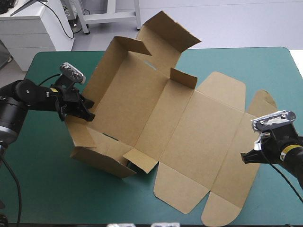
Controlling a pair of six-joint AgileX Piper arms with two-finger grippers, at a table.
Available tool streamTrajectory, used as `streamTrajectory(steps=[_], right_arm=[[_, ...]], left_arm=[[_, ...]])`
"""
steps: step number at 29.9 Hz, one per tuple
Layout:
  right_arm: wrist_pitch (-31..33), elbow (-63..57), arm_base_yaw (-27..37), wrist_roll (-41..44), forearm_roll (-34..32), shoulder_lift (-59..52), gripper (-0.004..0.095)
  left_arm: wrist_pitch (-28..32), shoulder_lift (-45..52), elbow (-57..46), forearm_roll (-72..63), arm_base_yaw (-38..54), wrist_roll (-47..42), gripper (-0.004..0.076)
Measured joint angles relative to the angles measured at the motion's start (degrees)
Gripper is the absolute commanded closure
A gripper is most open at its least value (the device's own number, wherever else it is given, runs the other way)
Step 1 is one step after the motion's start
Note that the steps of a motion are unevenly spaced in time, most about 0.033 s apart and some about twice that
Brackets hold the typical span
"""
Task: Fold the box
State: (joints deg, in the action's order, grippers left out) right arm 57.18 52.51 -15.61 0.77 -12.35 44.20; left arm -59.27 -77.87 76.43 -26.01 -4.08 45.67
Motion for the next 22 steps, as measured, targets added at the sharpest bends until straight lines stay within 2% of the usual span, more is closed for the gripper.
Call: streamTrajectory(steps=[3,9,17,22], right_arm=[[-1.69,0.00,0.00,0.20,-0.01,0.00,0.0924],[-2.27,0.00,0.00,0.32,-0.01,0.00,0.0924],[-2.27,0.00,0.00,0.41,-0.01,-1.74,0.0924],[-2.23,0.00,0.00,0.41,-0.01,-2.39,0.0924]], left_arm=[[6.51,-0.20,0.94,1.13,-4.69,2.01,0.0731],[13.31,-3.81,1.52,3.37,-13.64,8.64,0.0731],[24.33,-8.48,1.52,19.53,-25.44,9.54,0.0731],[29.05,-9.23,1.52,28.23,-30.34,8.97,0.0731]])
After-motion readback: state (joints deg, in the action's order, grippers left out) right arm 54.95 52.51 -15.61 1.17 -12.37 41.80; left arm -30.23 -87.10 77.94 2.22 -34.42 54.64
